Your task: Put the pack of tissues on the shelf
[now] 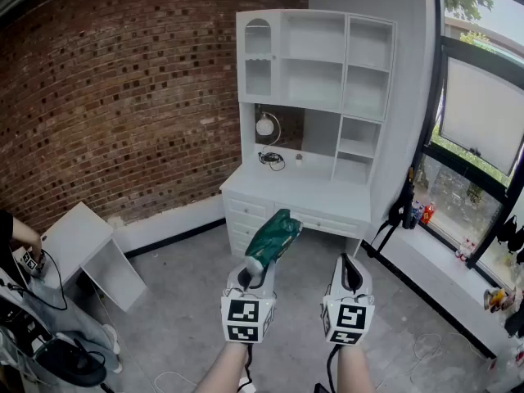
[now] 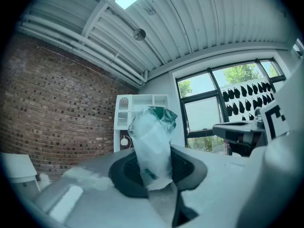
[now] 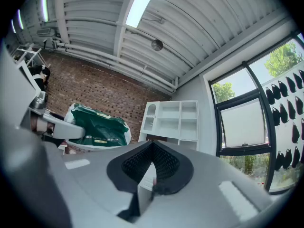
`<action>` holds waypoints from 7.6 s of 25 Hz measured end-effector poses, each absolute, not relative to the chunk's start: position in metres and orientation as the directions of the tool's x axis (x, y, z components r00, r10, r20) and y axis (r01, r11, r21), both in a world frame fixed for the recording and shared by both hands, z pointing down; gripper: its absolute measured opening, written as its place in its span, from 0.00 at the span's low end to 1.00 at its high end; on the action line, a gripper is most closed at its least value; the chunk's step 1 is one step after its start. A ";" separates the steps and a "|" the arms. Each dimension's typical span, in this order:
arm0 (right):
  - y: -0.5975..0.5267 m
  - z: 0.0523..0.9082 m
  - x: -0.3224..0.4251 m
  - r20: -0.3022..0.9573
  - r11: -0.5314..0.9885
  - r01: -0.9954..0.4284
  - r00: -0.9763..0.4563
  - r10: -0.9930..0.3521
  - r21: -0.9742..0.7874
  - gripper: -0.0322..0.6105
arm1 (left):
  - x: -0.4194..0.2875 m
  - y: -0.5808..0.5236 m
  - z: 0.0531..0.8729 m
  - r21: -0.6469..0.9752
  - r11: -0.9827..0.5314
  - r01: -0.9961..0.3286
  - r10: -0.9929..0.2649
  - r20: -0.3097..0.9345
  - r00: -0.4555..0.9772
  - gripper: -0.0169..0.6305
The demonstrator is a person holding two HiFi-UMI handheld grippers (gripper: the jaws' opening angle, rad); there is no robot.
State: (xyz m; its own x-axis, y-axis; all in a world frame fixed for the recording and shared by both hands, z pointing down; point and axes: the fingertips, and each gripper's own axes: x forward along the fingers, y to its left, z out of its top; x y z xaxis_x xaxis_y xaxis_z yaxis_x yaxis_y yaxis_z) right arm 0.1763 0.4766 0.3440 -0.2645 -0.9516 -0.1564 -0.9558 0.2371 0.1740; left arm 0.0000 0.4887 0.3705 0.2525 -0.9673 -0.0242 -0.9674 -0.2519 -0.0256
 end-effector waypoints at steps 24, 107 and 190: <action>0.486 0.355 0.219 -0.193 0.203 -0.977 -0.211 -0.958 0.061 0.06 | 0.011 0.495 0.370 -0.015 -0.237 -0.971 -0.971 -0.028 0.237 0.18; 0.043 0.379 0.183 -0.183 0.223 -0.974 -0.227 -0.957 0.041 0.47 | -0.067 0.050 0.363 0.100 -0.236 -0.967 -0.966 -0.133 0.222 0.18; -0.414 0.398 0.181 -0.107 0.376 -0.912 -0.362 -0.926 -0.165 0.48 | 0.028 -0.409 0.385 0.215 -0.654 -0.725 -0.753 -0.100 0.650 0.18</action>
State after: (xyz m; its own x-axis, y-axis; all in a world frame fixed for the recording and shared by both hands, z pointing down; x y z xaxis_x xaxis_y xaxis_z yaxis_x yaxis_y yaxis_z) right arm 0.1807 -0.4140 0.3982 -0.3624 -0.9258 -0.1072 -0.9118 0.3760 -0.1652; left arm 0.0276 -0.4094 0.3848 0.6501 -0.7532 -0.0998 -0.7249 -0.6543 0.2154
